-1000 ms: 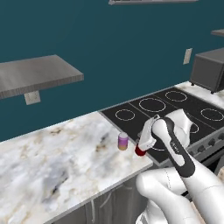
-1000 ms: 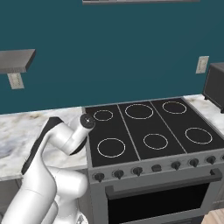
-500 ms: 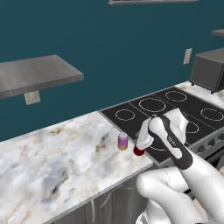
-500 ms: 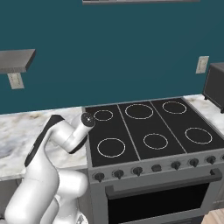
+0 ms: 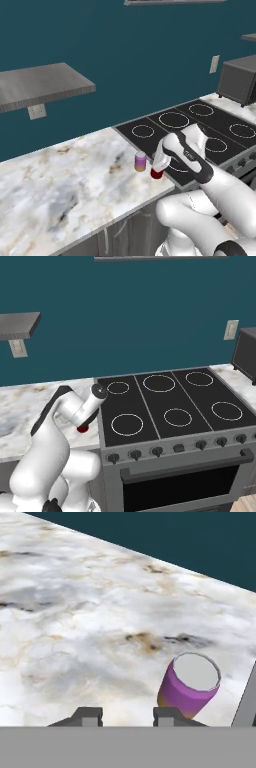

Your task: Four empty soda cans are scattered around the kitchen. Gather all the cans and cluster them next to the stove for recycling.

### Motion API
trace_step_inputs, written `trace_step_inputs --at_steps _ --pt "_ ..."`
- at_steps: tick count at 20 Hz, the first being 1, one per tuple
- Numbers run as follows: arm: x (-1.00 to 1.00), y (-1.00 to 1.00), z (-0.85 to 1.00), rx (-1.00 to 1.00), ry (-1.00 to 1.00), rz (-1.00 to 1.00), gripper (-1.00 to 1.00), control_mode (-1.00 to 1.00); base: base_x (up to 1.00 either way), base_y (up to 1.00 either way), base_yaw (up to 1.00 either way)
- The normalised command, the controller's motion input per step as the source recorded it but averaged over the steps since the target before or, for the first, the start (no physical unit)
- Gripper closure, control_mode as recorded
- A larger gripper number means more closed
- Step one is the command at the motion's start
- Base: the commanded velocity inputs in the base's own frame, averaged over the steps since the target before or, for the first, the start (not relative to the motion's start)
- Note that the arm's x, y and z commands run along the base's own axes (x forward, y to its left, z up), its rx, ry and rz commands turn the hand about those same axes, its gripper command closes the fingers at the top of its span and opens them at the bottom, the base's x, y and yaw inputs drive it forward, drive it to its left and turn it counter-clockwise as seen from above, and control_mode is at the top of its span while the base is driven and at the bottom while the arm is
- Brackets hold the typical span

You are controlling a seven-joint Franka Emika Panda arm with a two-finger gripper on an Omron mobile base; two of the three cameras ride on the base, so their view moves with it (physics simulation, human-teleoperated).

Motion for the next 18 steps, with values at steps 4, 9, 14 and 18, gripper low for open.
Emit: trace_step_inputs --at_steps 4,9,14,18 --pt "0.00 0.00 -0.22 -0.01 0.00 0.00 1.00 -1.00 0.00 0.00 0.00" --pt "0.00 0.00 -0.08 0.00 0.00 0.00 1.00 -1.00 0.00 0.00 0.00" --pt "0.00 0.07 -0.25 0.00 -0.01 0.00 1.00 -1.00 0.00 0.00 0.00" --pt "0.02 0.11 -0.28 0.00 -0.03 0.00 1.00 -1.00 0.00 0.00 0.00"
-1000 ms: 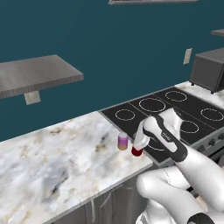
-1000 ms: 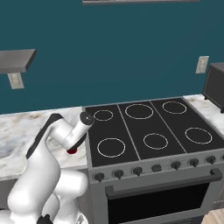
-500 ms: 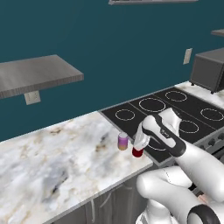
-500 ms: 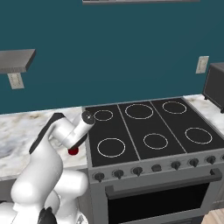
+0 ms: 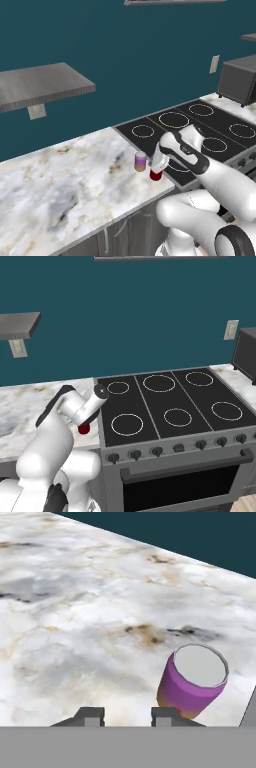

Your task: Four empty soda cans are scattered around the kitchen. Gather all the cans and cluster them next to the stove for recycling.

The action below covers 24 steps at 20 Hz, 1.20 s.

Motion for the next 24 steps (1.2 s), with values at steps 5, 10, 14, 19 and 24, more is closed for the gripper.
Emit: trace_step_inputs --at_steps 5,10,14,19,24 --pt "0.00 0.08 -0.37 0.00 -0.03 0.00 1.00 -1.00 0.00 0.00 0.00" --pt "0.00 0.01 -0.28 0.00 -0.04 0.00 1.00 -1.00 0.00 0.00 0.00" --pt "0.00 0.00 -0.04 0.00 -0.01 0.00 1.00 -1.00 0.00 0.00 0.00" --pt "0.00 0.08 0.33 0.00 0.00 -0.03 1.00 -1.00 0.00 0.00 0.00" --pt "-0.04 0.16 0.85 0.00 0.00 -0.06 1.00 -1.00 0.00 0.00 0.00"
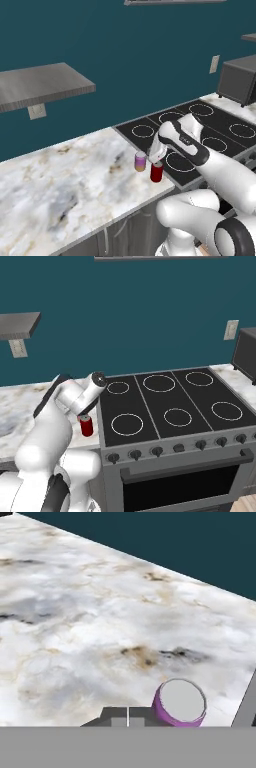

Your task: Four empty soda cans are scattered around the kitchen. Gather all the cans and cluster them next to the stove for recycling.

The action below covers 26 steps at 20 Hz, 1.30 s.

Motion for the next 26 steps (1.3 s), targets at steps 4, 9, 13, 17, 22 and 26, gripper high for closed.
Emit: trace_step_inputs --at_steps 4,9,13,17,22,26 --pt "-0.22 0.02 0.82 0.00 0.00 -0.04 -1.00 -1.00 0.00 0.00 0.00" --pt "-0.57 -0.59 0.37 0.02 -0.01 0.00 -1.00 -1.00 0.00 0.00 0.00" --pt "-0.64 -0.78 0.27 0.04 -0.02 0.00 -1.00 -1.00 0.00 0.00 0.00" --pt "-0.49 -0.54 0.55 0.01 0.02 0.00 -1.00 -1.00 0.00 0.00 0.00" --pt "-0.67 -0.67 0.17 0.00 0.00 0.00 -1.00 -1.00 0.00 0.00 0.00" --pt "-0.54 -0.41 0.01 -0.01 0.00 0.00 -1.00 1.00 -0.21 -0.13 0.00"
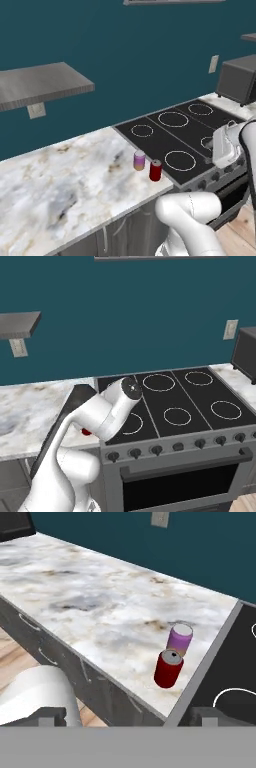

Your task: Four empty soda cans are scattered around the kitchen. Gather all the cans and cluster them next to the stove for recycling.

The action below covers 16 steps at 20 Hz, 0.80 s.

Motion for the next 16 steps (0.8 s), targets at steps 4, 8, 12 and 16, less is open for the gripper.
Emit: trace_step_inputs --at_steps 4,8,12,16 --pt "0.00 0.00 0.00 0.00 0.00 0.00 -1.00 1.00 -0.85 -0.56 0.00" --pt "0.00 0.00 0.00 0.00 0.00 0.00 -1.00 1.00 -0.76 -0.53 -0.01" --pt "0.00 0.00 0.00 0.00 0.00 0.00 -1.00 1.00 -0.30 -0.71 -0.15" --pt "0.00 0.00 0.00 0.00 0.00 0.00 -1.00 1.00 0.03 -0.95 -0.20"
